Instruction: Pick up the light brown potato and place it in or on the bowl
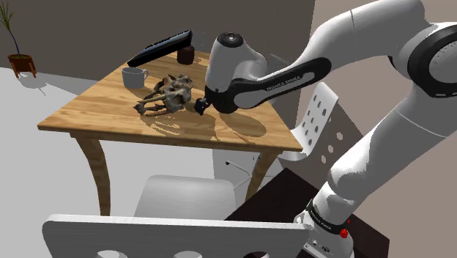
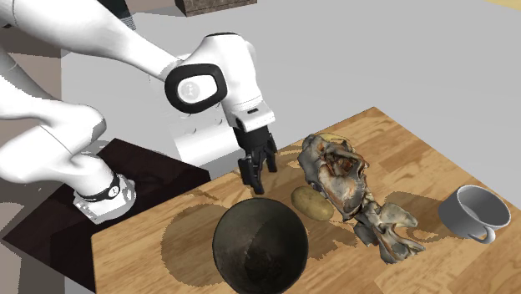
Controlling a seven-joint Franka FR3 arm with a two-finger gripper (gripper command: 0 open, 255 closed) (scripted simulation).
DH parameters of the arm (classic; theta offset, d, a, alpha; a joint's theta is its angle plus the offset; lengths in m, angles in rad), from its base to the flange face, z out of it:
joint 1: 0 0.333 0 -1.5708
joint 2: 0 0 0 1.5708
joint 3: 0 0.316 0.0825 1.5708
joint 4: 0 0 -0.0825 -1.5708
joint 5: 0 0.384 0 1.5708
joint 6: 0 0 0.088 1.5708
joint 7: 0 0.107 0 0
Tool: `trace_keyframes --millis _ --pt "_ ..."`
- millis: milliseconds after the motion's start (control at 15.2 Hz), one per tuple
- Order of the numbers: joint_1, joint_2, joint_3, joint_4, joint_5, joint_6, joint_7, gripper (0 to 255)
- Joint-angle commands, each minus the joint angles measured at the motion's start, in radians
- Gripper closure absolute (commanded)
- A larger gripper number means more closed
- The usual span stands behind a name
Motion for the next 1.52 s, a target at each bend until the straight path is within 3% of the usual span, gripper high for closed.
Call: trace_keyframes --millis 0,198,264,726,1254,1320,1452 --pt "-0.025 0.088 0.027 0.07 -0.126 0.017 0.1 0" --pt "-0.02 0.205 0.043 0.175 -0.301 0.005 0.238 0" --pt "-0.015 0.216 0.04 0.185 -0.316 0.003 0.25 0" --pt "-0.02 0.311 0.014 0.217 -0.416 0.038 0.307 0" --pt "-0.02 0.311 0.013 0.217 -0.415 0.038 0.307 0" --pt "-0.02 0.311 0.013 0.217 -0.415 0.038 0.307 255" --pt "-0.02 0.311 0.013 0.217 -0.415 0.038 0.307 255"
